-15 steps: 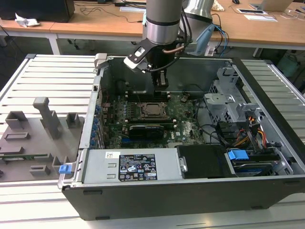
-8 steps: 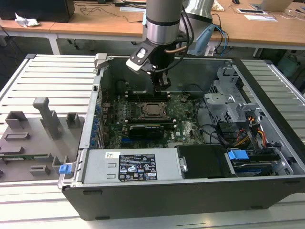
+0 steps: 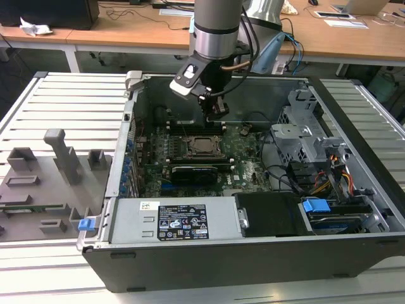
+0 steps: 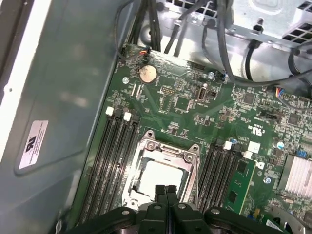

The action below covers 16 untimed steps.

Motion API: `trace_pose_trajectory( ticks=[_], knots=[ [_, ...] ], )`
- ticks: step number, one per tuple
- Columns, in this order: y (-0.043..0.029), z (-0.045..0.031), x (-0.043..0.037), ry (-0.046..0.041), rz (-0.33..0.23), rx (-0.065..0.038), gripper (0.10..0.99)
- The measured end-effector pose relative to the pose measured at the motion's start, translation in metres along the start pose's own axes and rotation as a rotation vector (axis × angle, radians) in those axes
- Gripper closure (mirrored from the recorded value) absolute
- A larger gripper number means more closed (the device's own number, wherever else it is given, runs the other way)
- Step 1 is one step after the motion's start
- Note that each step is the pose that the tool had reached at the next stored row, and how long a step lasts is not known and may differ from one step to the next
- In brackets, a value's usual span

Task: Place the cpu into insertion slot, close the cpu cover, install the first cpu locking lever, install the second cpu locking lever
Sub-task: 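Install the first cpu locking lever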

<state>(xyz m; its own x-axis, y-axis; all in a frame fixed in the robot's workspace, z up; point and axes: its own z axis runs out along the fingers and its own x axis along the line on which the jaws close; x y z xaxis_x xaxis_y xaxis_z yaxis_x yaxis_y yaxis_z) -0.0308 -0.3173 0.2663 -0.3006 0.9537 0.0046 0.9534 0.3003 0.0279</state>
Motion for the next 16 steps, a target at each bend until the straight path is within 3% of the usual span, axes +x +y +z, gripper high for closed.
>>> trace_pose_trajectory(
  ticks=[7,12,16],
  knots=[
    [0.0001,0.0000,0.0000,0.0034,-0.128,0.001,0.980],
    [0.0000,0.0000,0.0000,0.0047,-0.175,0.001,0.980],
    [0.0000,0.0000,0.0000,0.0066,-0.246,0.001,0.980]
  ],
)
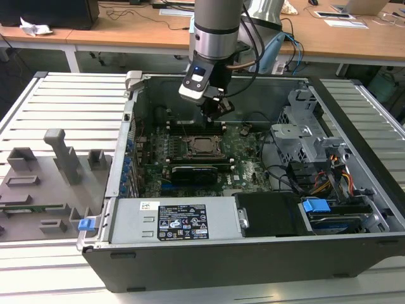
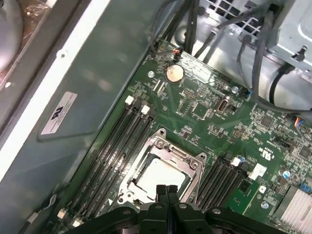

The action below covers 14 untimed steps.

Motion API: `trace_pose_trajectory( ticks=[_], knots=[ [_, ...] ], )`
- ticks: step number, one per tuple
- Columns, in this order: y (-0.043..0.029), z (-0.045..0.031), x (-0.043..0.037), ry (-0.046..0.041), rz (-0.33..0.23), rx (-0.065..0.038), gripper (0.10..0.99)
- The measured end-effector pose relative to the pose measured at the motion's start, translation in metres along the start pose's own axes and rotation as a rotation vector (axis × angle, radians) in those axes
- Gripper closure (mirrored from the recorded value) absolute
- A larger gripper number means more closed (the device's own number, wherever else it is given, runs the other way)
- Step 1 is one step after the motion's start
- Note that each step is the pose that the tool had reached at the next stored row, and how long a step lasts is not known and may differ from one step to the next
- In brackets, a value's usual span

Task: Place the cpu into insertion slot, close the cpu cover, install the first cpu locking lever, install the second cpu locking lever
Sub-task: 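Install the first cpu locking lever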

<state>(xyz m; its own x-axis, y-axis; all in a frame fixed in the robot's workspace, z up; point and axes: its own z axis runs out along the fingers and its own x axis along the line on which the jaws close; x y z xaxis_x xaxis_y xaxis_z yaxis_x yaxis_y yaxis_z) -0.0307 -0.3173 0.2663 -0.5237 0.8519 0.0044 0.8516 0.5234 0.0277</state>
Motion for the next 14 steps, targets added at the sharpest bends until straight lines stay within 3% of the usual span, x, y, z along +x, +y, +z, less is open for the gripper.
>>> trace_pose_trajectory(
  ticks=[8,14],
  knots=[
    [0.0000,0.0000,0.0000,0.0026,-0.095,0.000,0.980],
    [0.0000,0.0000,0.0000,0.0056,-0.203,0.001,0.980]
  ],
)
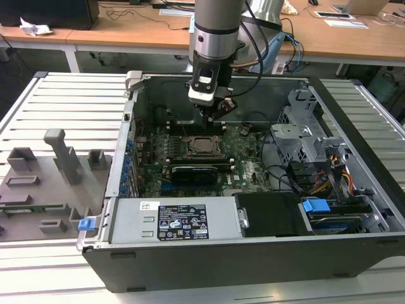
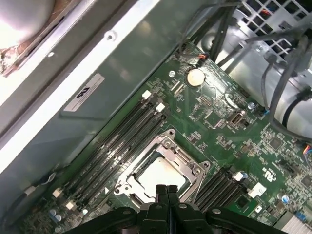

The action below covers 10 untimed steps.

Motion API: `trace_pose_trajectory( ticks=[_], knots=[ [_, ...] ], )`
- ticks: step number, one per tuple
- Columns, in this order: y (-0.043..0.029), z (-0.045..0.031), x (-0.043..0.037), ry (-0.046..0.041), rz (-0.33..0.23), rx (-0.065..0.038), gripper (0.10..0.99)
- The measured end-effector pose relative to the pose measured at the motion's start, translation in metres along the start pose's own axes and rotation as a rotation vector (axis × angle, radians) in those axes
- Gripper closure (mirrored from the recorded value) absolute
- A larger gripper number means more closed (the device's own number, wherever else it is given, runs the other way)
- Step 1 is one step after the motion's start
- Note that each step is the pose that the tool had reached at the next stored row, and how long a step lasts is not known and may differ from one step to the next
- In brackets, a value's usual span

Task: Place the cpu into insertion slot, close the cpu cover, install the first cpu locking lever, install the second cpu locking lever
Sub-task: 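Install the first cpu locking lever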

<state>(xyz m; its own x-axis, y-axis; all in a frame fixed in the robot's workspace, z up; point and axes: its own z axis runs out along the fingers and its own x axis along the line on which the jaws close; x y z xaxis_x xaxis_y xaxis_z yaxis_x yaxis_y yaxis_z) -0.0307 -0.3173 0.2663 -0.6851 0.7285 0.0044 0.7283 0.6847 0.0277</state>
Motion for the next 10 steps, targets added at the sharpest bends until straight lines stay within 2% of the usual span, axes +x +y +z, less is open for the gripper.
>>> trace_pose_trajectory(
  ticks=[2,5,10],
  knots=[
    [0.0000,0.0000,0.0000,0.0014,-0.049,0.000,0.980],
    [0.0000,0.0000,0.0000,0.0024,-0.088,0.000,0.980],
    [0.0000,0.0000,0.0000,0.0050,-0.183,0.001,0.980]
  ],
)
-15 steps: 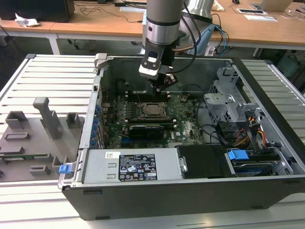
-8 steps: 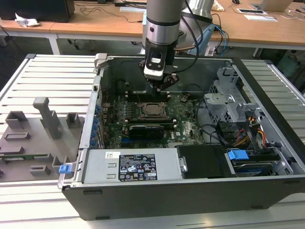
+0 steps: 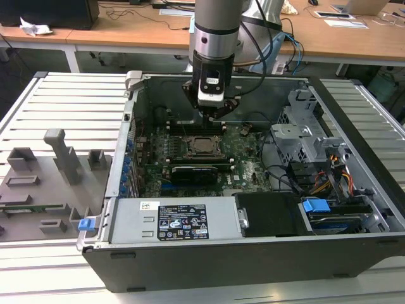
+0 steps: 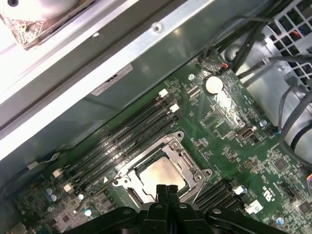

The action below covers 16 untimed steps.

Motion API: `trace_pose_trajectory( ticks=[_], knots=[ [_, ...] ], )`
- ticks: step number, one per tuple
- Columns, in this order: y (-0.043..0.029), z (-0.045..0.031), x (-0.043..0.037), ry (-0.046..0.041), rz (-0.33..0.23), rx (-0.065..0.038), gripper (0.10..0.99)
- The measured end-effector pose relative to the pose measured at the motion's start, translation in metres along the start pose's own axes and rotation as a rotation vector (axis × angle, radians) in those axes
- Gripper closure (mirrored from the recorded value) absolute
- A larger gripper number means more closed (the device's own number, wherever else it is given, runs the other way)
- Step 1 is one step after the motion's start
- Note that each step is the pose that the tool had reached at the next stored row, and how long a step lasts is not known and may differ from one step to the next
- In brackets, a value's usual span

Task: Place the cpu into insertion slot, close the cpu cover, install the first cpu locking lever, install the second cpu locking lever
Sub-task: 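Install the first cpu locking lever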

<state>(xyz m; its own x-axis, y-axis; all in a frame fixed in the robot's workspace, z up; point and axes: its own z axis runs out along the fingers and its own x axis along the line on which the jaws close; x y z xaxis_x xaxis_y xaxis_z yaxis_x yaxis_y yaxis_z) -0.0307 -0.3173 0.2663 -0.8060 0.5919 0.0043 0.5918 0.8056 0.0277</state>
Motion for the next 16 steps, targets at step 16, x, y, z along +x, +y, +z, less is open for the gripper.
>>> trace_pose_trajectory(
  ticks=[16],
  knots=[
    [0.0000,0.0001,0.0000,0.0103,-0.368,0.002,0.980]
  ],
)
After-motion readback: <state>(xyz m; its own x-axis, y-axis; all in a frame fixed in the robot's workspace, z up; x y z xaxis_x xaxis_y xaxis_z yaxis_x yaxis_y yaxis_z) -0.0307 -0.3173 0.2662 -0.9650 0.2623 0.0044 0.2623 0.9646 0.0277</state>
